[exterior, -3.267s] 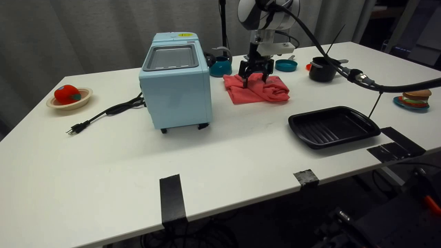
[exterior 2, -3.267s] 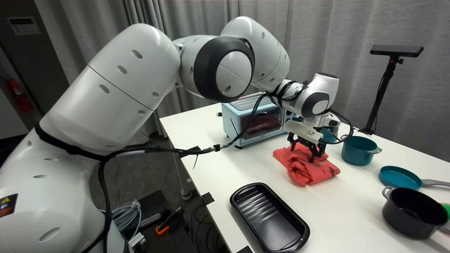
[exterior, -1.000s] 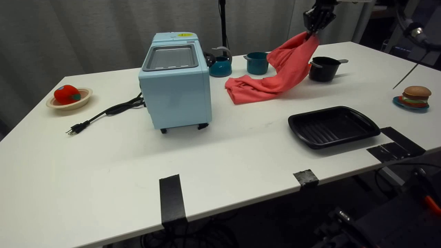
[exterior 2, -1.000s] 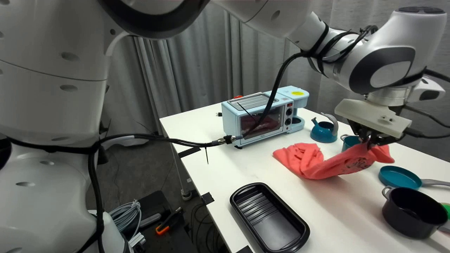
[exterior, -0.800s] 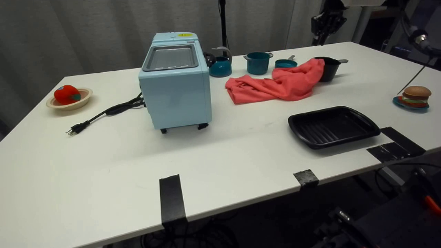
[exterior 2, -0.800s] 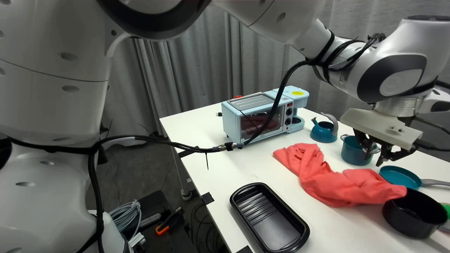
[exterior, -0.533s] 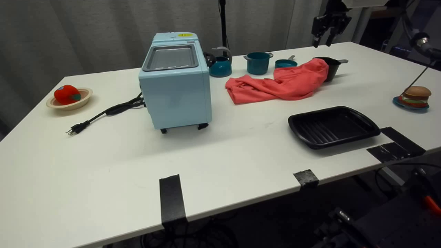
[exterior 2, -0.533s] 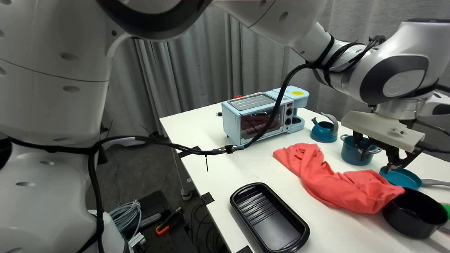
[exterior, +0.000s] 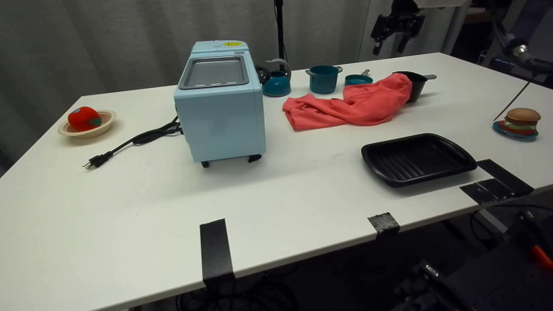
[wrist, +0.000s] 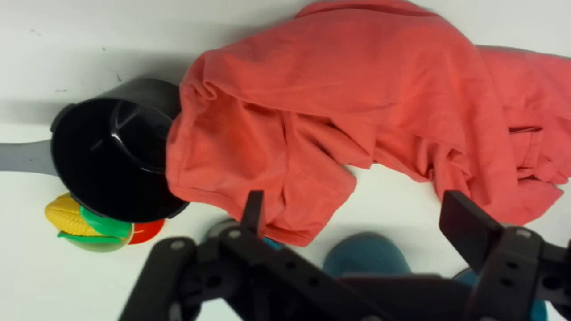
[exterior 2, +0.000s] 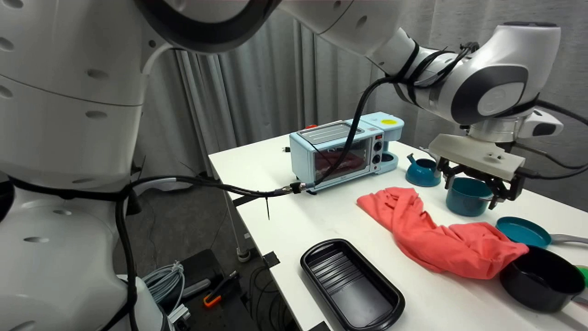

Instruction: Unfold the cloth

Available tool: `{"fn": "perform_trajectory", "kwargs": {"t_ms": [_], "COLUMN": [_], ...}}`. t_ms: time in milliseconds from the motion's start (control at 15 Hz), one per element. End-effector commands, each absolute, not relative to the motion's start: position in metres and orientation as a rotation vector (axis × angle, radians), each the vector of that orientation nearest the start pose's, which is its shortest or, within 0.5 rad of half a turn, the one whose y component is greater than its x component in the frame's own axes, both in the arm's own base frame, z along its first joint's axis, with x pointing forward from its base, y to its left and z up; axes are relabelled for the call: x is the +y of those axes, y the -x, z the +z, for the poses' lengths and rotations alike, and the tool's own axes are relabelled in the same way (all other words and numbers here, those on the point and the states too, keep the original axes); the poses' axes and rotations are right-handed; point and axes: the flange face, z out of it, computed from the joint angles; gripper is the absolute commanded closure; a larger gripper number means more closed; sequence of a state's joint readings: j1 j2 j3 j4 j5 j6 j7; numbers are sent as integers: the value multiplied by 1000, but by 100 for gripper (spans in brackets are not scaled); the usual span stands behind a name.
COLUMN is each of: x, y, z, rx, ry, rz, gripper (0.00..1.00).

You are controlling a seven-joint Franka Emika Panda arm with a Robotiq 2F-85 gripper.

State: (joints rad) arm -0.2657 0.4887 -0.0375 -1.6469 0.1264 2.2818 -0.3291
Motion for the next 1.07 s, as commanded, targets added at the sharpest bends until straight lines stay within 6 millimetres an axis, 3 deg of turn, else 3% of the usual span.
{"fn": "perform_trajectory", "kwargs": {"t_ms": [0, 333, 667, 1000], "x": [-175, -136, -99, -52], "y": [-680, -698, -709, -707], "z": [351, 330, 275, 231], "rx": [-21, -116, -235, -389], "ry": [3046, 2986, 2980, 2956], "rz": [-275, -262, -199, -121], "gripper": [0, 0, 0, 0]}}
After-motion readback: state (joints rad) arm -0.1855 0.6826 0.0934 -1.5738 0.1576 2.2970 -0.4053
